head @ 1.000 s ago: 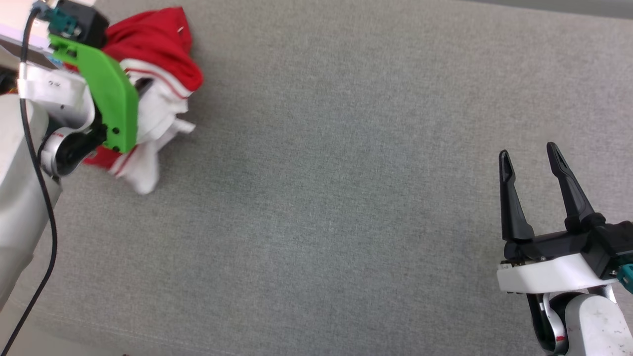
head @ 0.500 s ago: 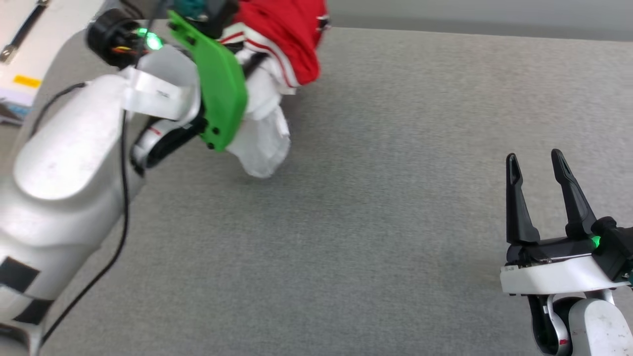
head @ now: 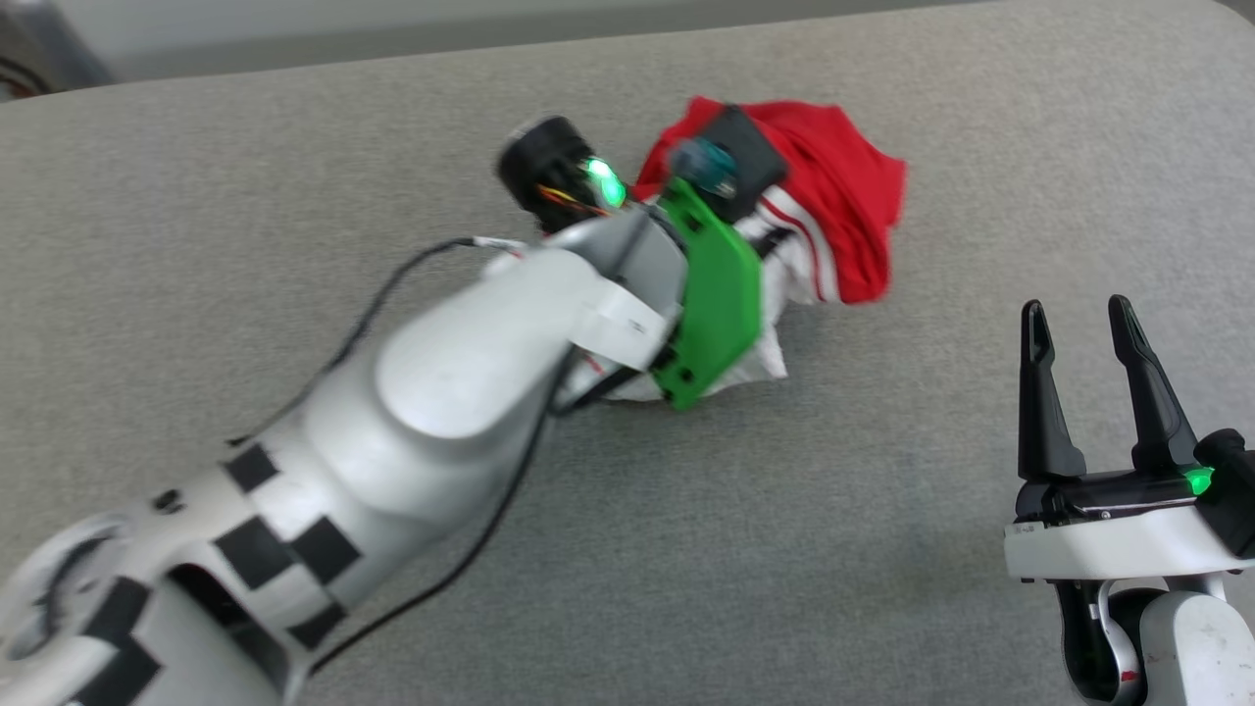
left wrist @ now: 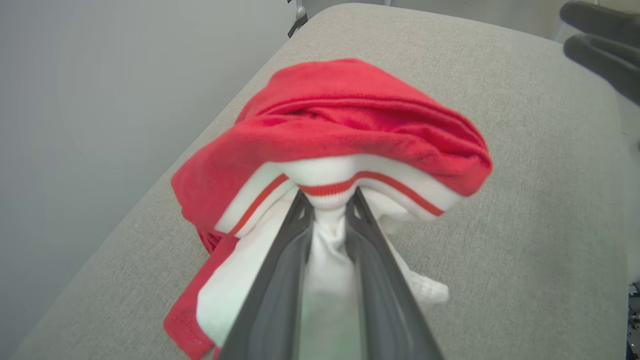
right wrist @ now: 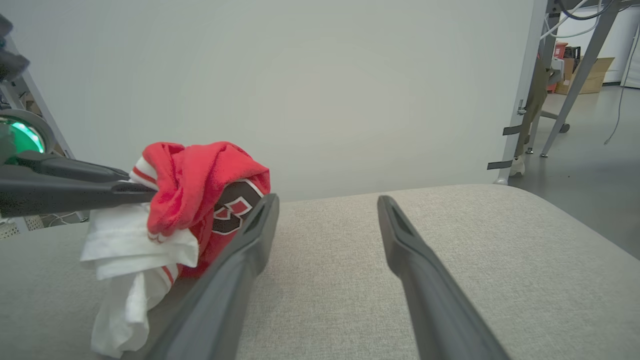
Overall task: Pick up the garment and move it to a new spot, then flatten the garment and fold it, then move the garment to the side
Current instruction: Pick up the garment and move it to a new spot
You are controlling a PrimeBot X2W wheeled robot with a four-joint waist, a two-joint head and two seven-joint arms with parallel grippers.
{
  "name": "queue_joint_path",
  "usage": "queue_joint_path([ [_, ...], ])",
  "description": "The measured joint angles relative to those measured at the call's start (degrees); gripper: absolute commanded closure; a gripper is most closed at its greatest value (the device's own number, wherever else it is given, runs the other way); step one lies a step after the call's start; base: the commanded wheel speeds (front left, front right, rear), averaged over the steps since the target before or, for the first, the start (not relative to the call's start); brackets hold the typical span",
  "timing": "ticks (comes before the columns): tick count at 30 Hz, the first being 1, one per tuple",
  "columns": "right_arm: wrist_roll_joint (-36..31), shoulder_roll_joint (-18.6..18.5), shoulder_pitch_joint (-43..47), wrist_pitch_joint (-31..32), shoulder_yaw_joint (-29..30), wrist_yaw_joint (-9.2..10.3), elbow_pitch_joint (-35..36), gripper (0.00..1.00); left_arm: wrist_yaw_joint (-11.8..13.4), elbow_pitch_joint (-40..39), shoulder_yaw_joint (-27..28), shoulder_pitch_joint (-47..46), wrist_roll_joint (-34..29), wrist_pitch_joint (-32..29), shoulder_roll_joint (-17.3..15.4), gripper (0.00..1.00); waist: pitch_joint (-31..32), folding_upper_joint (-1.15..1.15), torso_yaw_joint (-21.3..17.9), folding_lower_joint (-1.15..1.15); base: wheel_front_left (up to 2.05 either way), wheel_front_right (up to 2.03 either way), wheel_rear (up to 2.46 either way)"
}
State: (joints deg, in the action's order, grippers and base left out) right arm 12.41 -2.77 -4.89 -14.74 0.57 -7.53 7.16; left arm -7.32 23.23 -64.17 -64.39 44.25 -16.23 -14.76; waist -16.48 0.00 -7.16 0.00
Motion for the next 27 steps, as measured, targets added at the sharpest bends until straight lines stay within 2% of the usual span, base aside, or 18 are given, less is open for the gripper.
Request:
queue_joint_path([
  [5,0.42,-0.01,-0.09,0.00,-0.11,0.00,0.03,0.00,0.00,6.54,-6.44,0.10,0.12,3.21,7.59,1.00,-1.96,0.00,-2.56,0.00,0.00,0.00,0.00],
  [7,0.43,0.00,-0.30,0.00,-0.18,0.00,0.04,0.00,0.00,8.69,-8.05,0.65,0.13,3.93,9.39,1.00,-2.91,0.00,-3.29,0.00,0.00,0.00,0.00],
  [12,0.43,0.00,-0.76,0.00,-0.19,0.00,0.02,0.00,0.00,10.16,-9.05,4.52,-0.20,2.90,10.96,1.00,-4.61,0.00,-4.47,0.00,0.00,0.00,0.00],
  [15,0.43,-0.01,-1.07,0.00,-0.21,0.00,-0.08,0.00,0.00,9.17,-9.14,8.22,-3.02,0.27,11.39,1.00,-5.31,0.00,-4.69,0.00,0.00,0.00,0.00],
  [19,0.42,0.00,-1.11,0.00,-0.34,0.00,-0.38,0.00,0.00,8.69,-9.24,10.25,-4.57,1.27,11.60,1.00,-5.42,0.00,-4.01,0.00,0.00,0.00,0.00],
  [20,0.41,-0.01,-1.12,0.00,-0.32,0.00,-0.46,0.00,0.00,8.72,-9.25,10.23,-4.90,2.70,11.62,0.62,-5.34,0.00,-3.75,0.00,0.00,0.00,0.00],
  [21,0.38,0.00,-1.12,0.00,-0.31,0.00,-0.56,0.00,0.00,8.72,-9.29,10.17,-5.24,4.35,11.61,0.00,-5.24,0.00,-3.52,0.00,0.00,0.00,0.00],
  [27,-0.12,0.00,-0.99,0.00,0.12,0.00,-1.45,0.00,0.02,9.11,-8.66,7.16,-5.01,19.12,11.70,0.00,-3.01,0.00,-1.97,0.00,0.00,0.00,0.00],
])
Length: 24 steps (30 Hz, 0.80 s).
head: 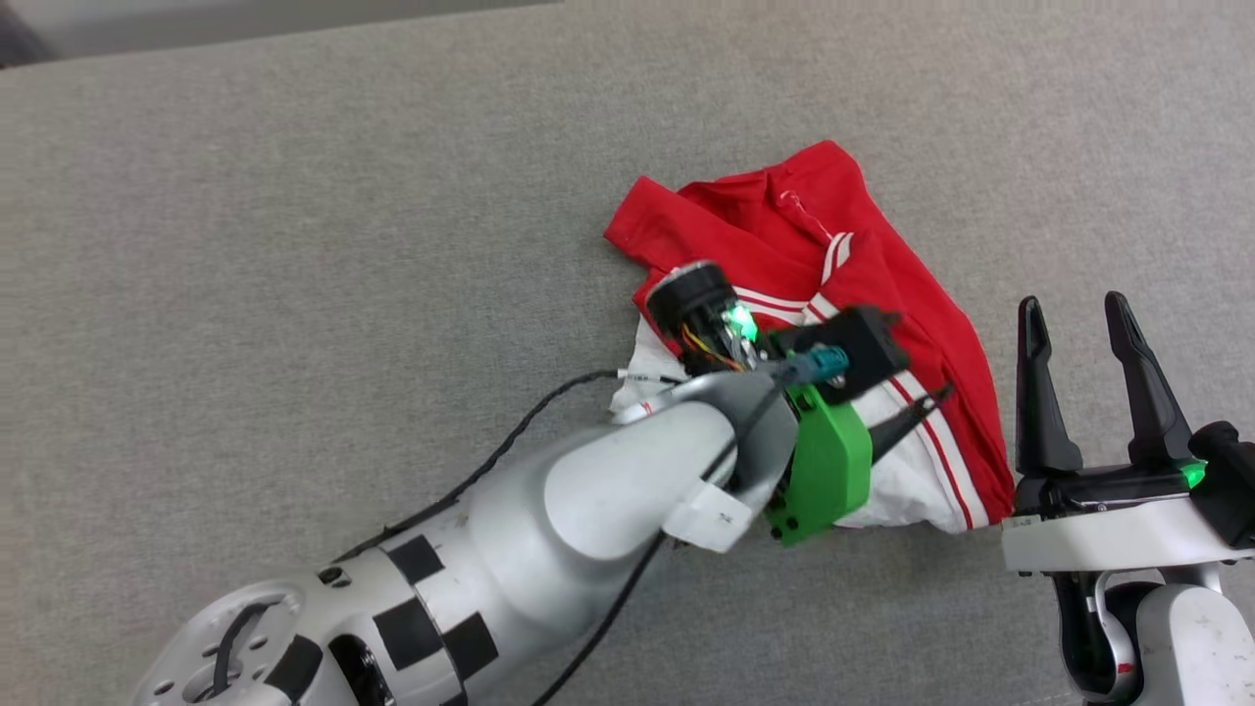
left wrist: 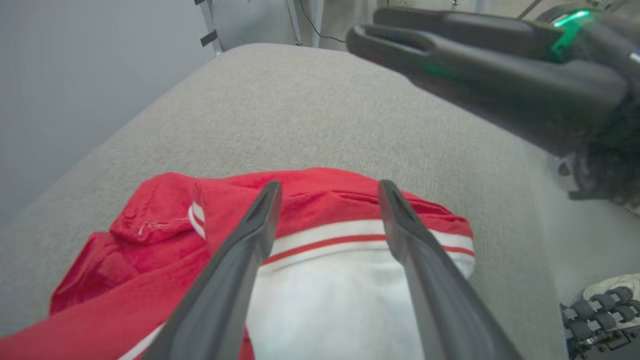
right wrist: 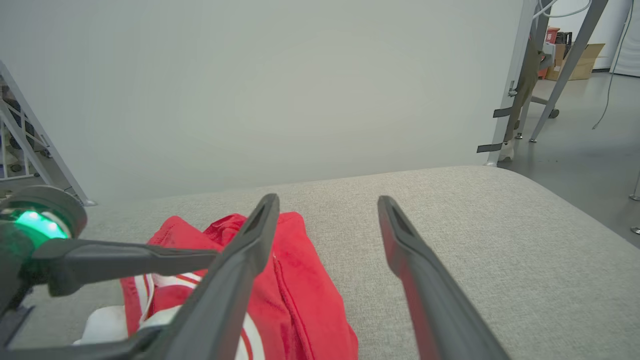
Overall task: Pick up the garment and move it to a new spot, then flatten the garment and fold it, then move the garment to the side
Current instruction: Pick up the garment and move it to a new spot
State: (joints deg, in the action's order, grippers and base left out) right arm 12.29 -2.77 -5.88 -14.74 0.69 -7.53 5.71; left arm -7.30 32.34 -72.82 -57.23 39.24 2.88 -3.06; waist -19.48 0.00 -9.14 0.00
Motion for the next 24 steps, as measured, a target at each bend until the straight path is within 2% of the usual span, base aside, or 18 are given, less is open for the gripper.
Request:
queue_joint_path([
  [2,-0.03,0.00,0.20,0.00,0.14,0.00,-0.19,0.00,0.89,-0.10,1.30,-0.42,0.49,4.80,0.00,0.00,1.02,0.00,0.55,0.00,0.00,0.00,0.00],
  [5,-0.20,0.01,1.17,0.00,0.27,0.00,-0.52,0.00,3.98,-0.18,3.10,-0.65,1.37,9.65,0.07,0.00,2.75,0.00,1.57,0.00,0.00,0.00,0.00],
  [11,-0.21,0.00,2.61,0.00,0.35,0.00,-1.02,0.00,10.16,-0.18,8.81,0.02,-0.44,11.72,-0.15,0.00,5.75,0.00,4.41,0.00,0.00,0.00,0.00],
  [16,-0.31,0.01,3.55,0.00,0.63,0.00,-1.22,0.00,14.22,-6.43,18.14,5.89,-5.86,11.78,-4.02,0.00,7.74,0.00,7.05,0.00,0.00,0.00,0.00],
  [24,-0.55,0.02,4.77,0.00,0.77,0.00,-1.41,0.00,18.00,-16.56,32.03,21.61,-13.91,11.78,-10.45,0.00,10.51,0.00,10.46,0.00,0.00,0.00,0.00],
])
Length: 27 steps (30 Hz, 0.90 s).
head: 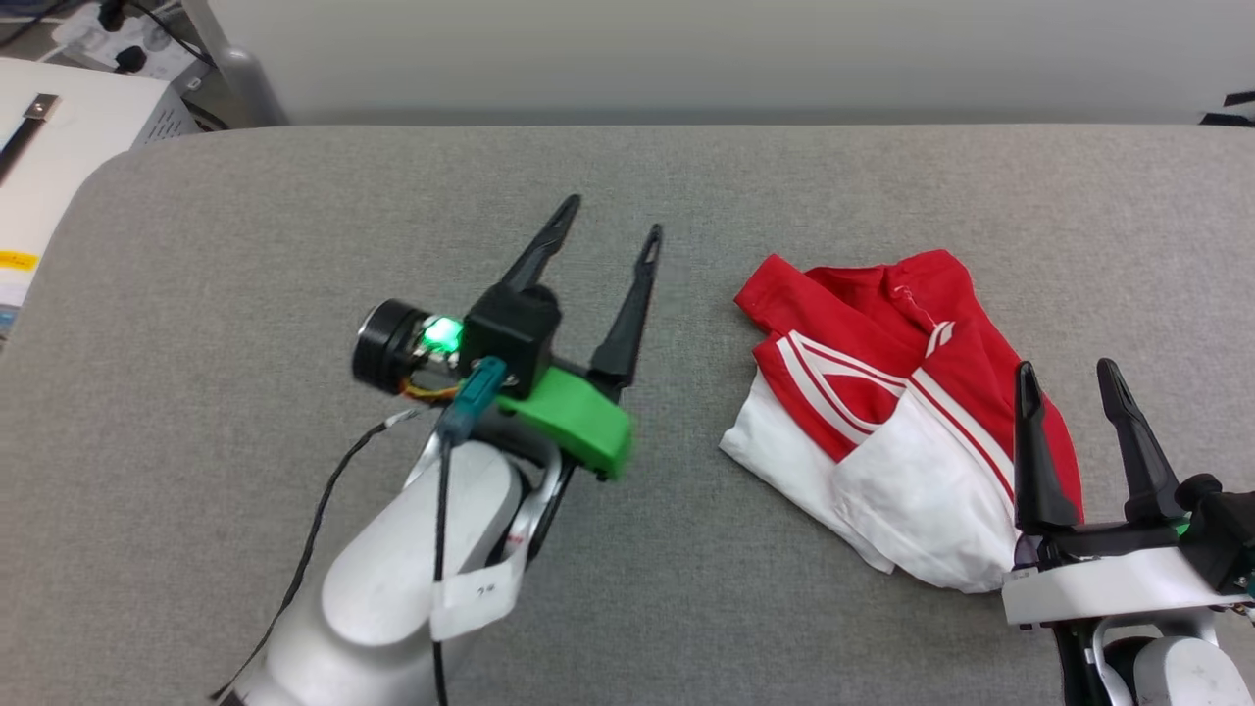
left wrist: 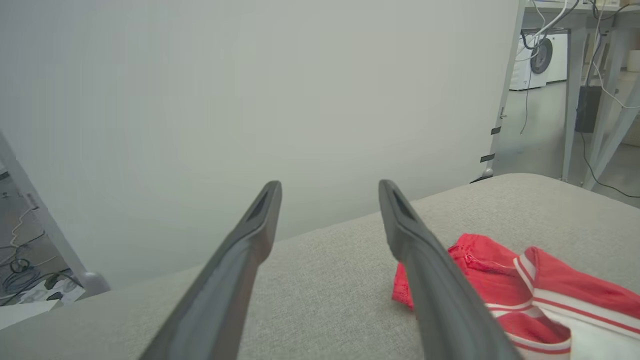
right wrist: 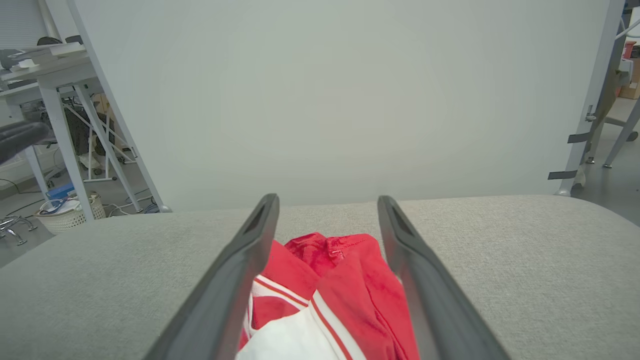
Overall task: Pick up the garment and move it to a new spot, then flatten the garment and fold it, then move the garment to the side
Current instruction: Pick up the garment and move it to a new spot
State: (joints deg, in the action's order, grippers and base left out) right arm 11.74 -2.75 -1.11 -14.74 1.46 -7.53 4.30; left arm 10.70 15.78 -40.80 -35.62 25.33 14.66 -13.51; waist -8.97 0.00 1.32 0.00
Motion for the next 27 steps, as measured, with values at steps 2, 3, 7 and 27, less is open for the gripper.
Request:
queue_joint_path([
  [2,-0.02,-0.01,0.20,0.00,-0.01,0.00,-0.09,0.00,0.68,-1.85,3.48,3.76,-1.60,0.00,-0.89,0.00,0.71,0.00,0.60,0.00,0.00,0.00,0.00],
  [3,-0.14,-0.01,0.44,0.00,0.00,0.00,-0.12,0.00,0.96,-2.69,5.44,5.85,-2.22,0.00,-1.20,0.00,1.11,0.00,0.90,0.00,0.00,0.00,0.00],
  [7,-0.63,-0.01,1.90,0.00,-0.02,0.00,-0.26,0.00,1.69,-5.39,12.65,13.88,-4.09,0.00,-1.67,0.00,2.67,0.00,1.86,0.00,0.00,0.00,0.00],
  [27,-4.37,0.00,8.39,0.00,-1.38,0.00,-1.20,0.00,-5.14,-9.57,33.10,38.03,-14.26,0.00,6.22,0.00,9.55,0.00,3.66,0.00,0.00,0.00,0.00],
])
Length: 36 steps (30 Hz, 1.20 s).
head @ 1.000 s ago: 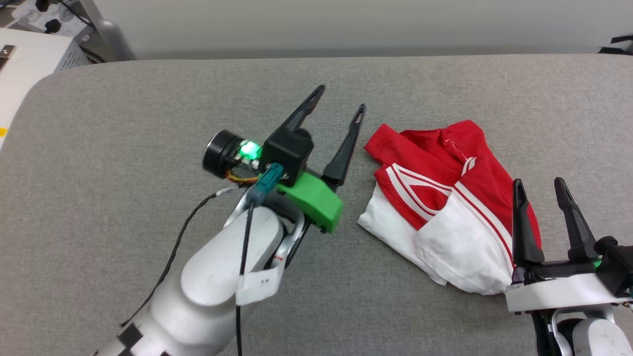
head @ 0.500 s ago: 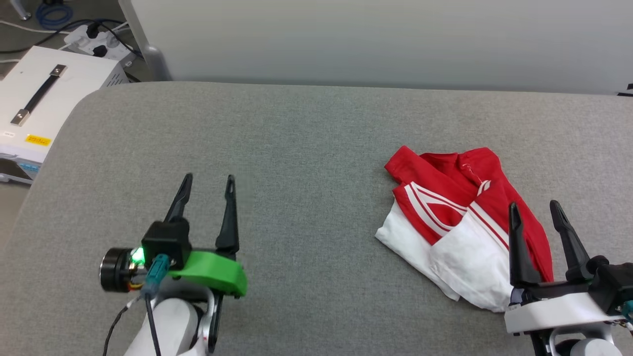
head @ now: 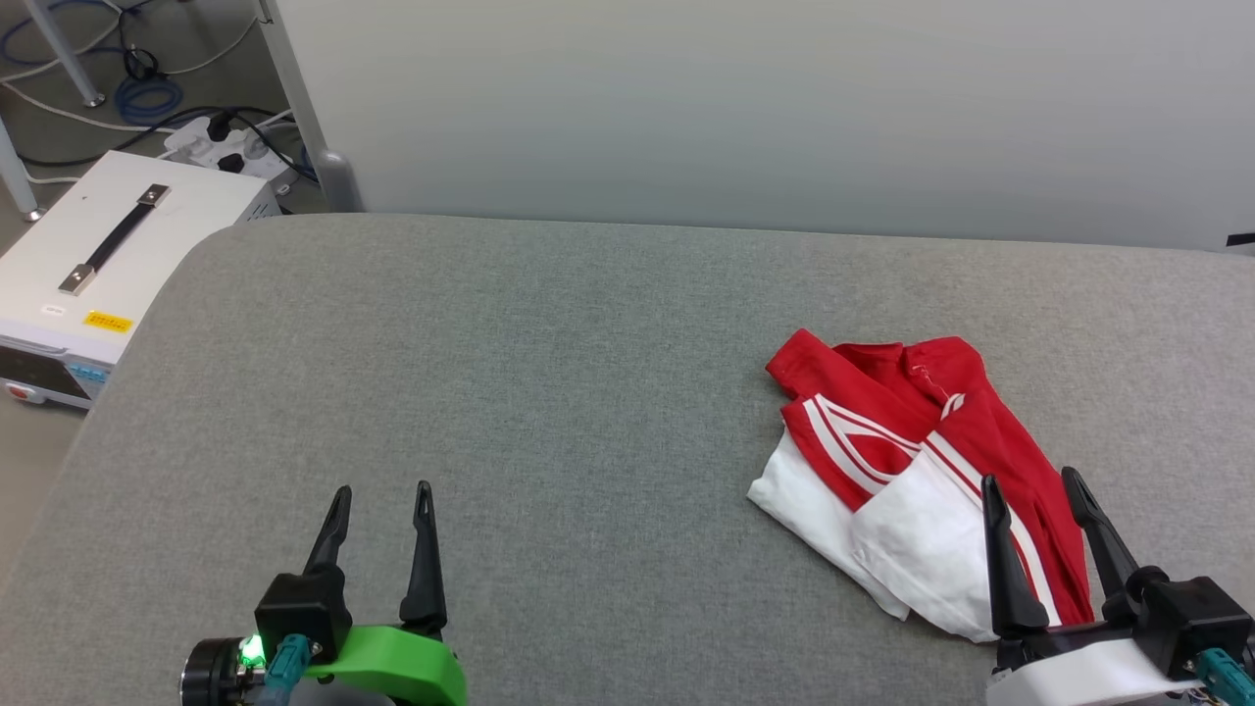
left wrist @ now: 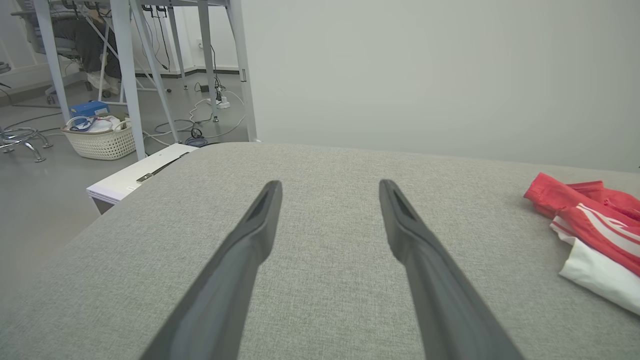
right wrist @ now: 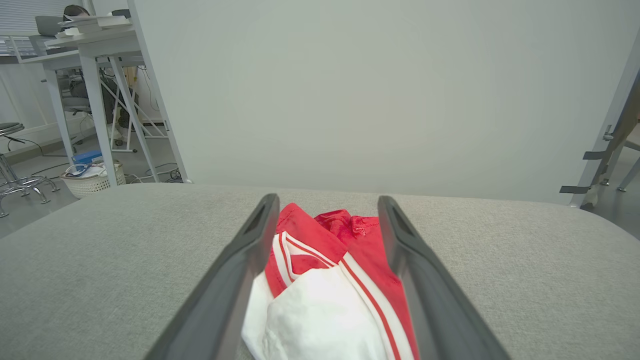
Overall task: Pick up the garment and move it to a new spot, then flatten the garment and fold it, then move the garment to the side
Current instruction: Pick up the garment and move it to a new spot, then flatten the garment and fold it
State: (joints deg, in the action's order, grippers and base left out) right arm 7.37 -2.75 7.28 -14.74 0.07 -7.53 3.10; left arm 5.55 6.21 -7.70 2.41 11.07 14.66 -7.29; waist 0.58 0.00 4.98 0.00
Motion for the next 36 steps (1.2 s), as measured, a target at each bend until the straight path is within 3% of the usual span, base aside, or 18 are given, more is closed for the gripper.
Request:
queue_joint_path([
  [16,-0.08,-0.01,2.03,0.00,0.54,0.00,-1.01,0.00,-3.53,-0.26,4.24,2.35,-3.92,0.00,3.15,0.00,1.66,0.00,0.27,0.00,0.00,0.00,0.00],
  [28,0.09,-0.01,2.03,0.00,0.51,0.00,-1.24,0.00,-6.12,0.65,4.67,2.10,-5.04,0.00,3.70,0.00,1.23,0.00,-0.08,0.00,0.00,0.00,0.00],
  [36,0.09,-0.01,0.40,0.00,0.37,0.00,-1.11,0.00,-11.62,3.58,1.85,-13.15,-5.47,0.00,2.01,0.00,-1.38,0.00,-0.05,0.00,0.00,0.00,0.00],
])
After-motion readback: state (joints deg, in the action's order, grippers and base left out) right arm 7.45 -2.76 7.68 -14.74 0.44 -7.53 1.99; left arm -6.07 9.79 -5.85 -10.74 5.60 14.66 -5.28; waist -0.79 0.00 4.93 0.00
